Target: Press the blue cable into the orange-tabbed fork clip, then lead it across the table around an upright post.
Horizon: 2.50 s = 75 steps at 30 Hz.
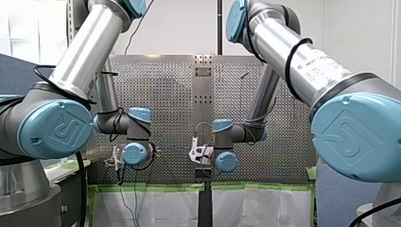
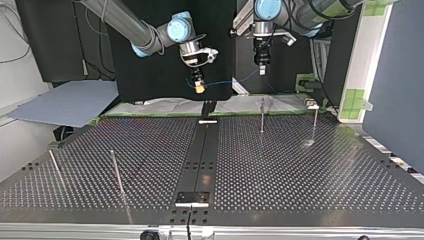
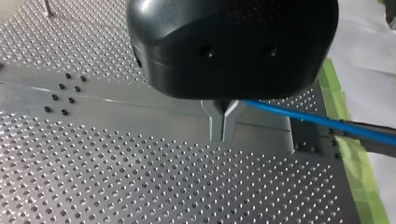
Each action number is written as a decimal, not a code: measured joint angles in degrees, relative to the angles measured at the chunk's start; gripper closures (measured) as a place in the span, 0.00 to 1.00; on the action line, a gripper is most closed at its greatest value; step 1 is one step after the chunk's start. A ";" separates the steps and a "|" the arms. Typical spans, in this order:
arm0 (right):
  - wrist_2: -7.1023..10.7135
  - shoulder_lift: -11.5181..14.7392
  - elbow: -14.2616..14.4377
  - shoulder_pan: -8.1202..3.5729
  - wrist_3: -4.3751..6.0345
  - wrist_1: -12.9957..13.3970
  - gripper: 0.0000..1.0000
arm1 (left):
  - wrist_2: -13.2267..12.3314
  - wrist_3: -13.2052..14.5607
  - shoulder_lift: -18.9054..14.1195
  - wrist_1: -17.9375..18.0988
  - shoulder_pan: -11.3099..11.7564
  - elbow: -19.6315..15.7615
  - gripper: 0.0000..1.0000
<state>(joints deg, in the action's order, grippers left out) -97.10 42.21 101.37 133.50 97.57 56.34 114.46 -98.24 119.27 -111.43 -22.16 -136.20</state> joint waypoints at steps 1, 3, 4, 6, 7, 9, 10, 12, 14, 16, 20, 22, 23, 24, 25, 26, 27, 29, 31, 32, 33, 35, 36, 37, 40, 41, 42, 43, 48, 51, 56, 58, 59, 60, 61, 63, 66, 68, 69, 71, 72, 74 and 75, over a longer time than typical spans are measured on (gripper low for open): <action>0.36 -0.49 -0.49 -0.16 -0.05 -0.20 1.00 | 0.04 -0.11 0.41 0.26 0.15 0.39 1.00; 1.00 -1.26 -1.26 -0.44 -0.16 -0.69 1.00 | 0.03 -0.65 1.38 0.98 0.65 1.35 1.00; 1.40 -1.77 -1.77 -0.65 -0.26 -1.12 1.00 | -0.09 -0.95 1.81 1.27 0.95 1.78 1.00; 1.88 -2.59 -2.59 -0.95 -0.38 -1.79 1.00 | -0.71 -1.46 2.85 1.66 1.82 2.81 1.00; 2.11 -3.15 -3.15 -1.12 -0.44 -2.13 1.00 | -1.03 -1.58 3.28 1.68 2.21 3.25 1.00; 2.36 -4.04 -4.03 -1.31 -0.46 -2.49 1.00 | -1.88 -1.69 4.27 1.51 3.15 4.22 1.00; 2.49 -4.63 -4.63 -1.39 -0.48 -2.78 1.00 | -2.32 -1.68 4.72 1.42 3.59 4.68 1.00; 2.70 -5.52 -5.55 -1.49 -0.50 -3.16 1.00 | -3.20 -1.62 5.63 1.29 4.49 5.50 1.00; 2.87 -6.24 -6.67 -1.57 -0.51 -3.40 1.00 | -4.21 -1.29 6.66 1.20 5.51 6.19 1.00; 3.01 -6.59 -7.74 -1.62 -0.55 -3.57 1.00 | -5.15 -0.73 7.61 1.15 6.46 6.73 1.00; 3.32 -6.79 -9.37 -1.63 -0.66 -4.06 1.00 | -6.90 -0.22 9.56 0.73 8.42 7.98 1.00; 3.59 -6.81 -9.94 -1.63 -0.84 -4.29 1.00 | -7.45 -0.15 10.49 0.03 9.44 8.88 1.00; 3.77 -6.81 -10.09 -1.62 -0.92 -4.35 1.00 | -7.59 -0.18 10.76 -0.33 9.87 9.26 1.00; 4.00 -6.81 -10.20 -1.61 -0.99 -4.38 1.00 | -7.72 -0.29 11.00 -0.79 10.43 9.80 1.00; 4.40 -6.81 -10.30 -1.57 -1.09 -4.39 1.00 | -7.79 -0.44 11.12 -1.16 10.87 10.23 1.00; 4.74 -6.81 -10.35 -1.53 -1.20 -4.39 1.00 | -7.88 -0.61 11.21 -1.54 11.34 10.64 1.00; 5.10 -6.82 -10.38 -1.48 -1.35 -4.40 1.00 | -8.00 -0.80 11.28 -2.02 11.95 11.12 1.00; 5.98 -6.83 -10.39 -1.36 -1.76 -4.36 1.00 | -8.23 -0.99 11.33 -2.60 12.64 11.76 1.00; 6.81 -6.83 -10.41 -1.25 -2.13 -4.32 1.00 | -8.43 -1.09 11.35 -3.16 13.17 12.33 1.00; 7.08 -6.85 -10.42 -1.24 -2.23 -4.30 1.00 | -8.48 -1.13 11.35 -3.35 13.35 12.53 1.00; 7.29 -6.87 -10.42 -1.24 -2.30 -4.27 1.00 | -8.53 -1.16 11.35 -3.61 13.55 12.78 1.00; 7.57 -6.90 -10.43 -1.24 -2.39 -4.24 1.00 | -8.58 -1.18 11.35 -4.03 13.84 13.13 1.00; 7.63 -6.90 -10.43 -1.24 -2.41 -4.23 1.00 | -8.65 -1.18 11.36 -4.26 14.02 13.30 1.00; 7.67 -6.90 -10.43 -1.28 -2.42 -4.23 1.00 | -8.75 -1.20 11.36 -4.38 14.14 13.40 1.00; 7.74 -6.90 -10.43 -1.42 -2.44 -4.30 1.00 | -9.29 -1.23 11.37 -4.69 14.53 13.64 1.00; 7.74 -6.91 -10.43 -1.48 -2.44 -4.34 1.00 | -9.51 -1.24 11.37 -4.81 14.66 13.70 1.00; 7.73 -6.90 -10.43 -1.54 -2.44 -4.38 1.00 | -9.83 -1.24 11.37 -5.00 14.83 13.80 1.00; 7.70 -6.91 -10.43 -1.62 -2.45 -4.42 1.00 | -10.10 -1.24 11.37 -5.17 14.96 13.89 1.00; 7.57 -6.91 -10.43 -1.92 -2.45 -4.72 1.00 | -11.74 -1.26 11.37 -6.34 15.60 14.63 1.00; 7.50 -6.91 -10.44 -2.09 -2.45 -4.74 1.00 | -12.41 -1.31 11.37 -7.44 16.02 15.46 1.00; 7.45 -6.91 -10.43 -2.33 -2.45 -4.67 1.00 | -13.36 -2.21 11.37 -8.87 16.79 16.46 1.00; 7.45 -6.91 -10.43 -2.44 -2.45 -4.68 1.00 | -13.98 -2.79 11.37 -9.41 17.21 16.84 1.00; 7.44 -6.91 -10.43 -2.48 -2.45 -4.69 1.00 | -14.19 -2.94 11.37 -9.70 17.36 17.00 1.00; 7.45 -6.91 -10.43 -2.52 -2.45 -4.71 1.00 | -14.40 -3.07 11.37 -10.09 17.55 17.17 1.00; 7.44 -6.92 -10.44 -2.54 -2.45 -4.71 1.00 | -14.55 -3.16 11.38 -10.34 17.68 17.26 1.00; 7.45 -6.93 -10.43 -2.56 -2.45 -4.69 1.00 | -14.81 -3.31 11.39 -10.74 17.91 17.39 1.00; 7.44 -6.93 -10.44 -2.59 -2.45 -4.67 1.00 | -14.95 -3.41 11.40 -11.25 18.19 17.44 1.00; 7.42 -6.93 -10.44 -2.59 -2.45 -4.64 1.00 | -14.98 -3.43 11.40 -11.47 18.32 17.45 1.00; 7.41 -6.93 -10.44 -2.59 -2.46 -4.64 1.00 | -14.99 -3.44 11.41 -11.61 18.38 17.46 1.00; 7.41 -6.94 -10.44 -2.61 -2.50 -4.65 1.00 | -15.00 -3.43 11.40 -11.89 18.44 17.46 1.00; 7.42 -6.95 -10.44 -2.61 -2.50 -4.65 1.00 | -15.02 -3.41 11.40 -12.12 18.48 17.46 1.00; 7.43 -6.97 -10.44 -2.63 -2.52 -4.69 1.00 | -15.13 -3.39 11.42 -12.44 18.51 17.43 1.00; 7.43 -6.98 -10.44 -2.64 -2.53 -4.70 1.00 | -15.26 -3.39 11.44 -12.59 18.52 17.43 1.00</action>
<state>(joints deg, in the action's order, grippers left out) -89.67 35.23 90.93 130.85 95.04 51.64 99.20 -101.63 130.70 -124.02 -3.65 -118.77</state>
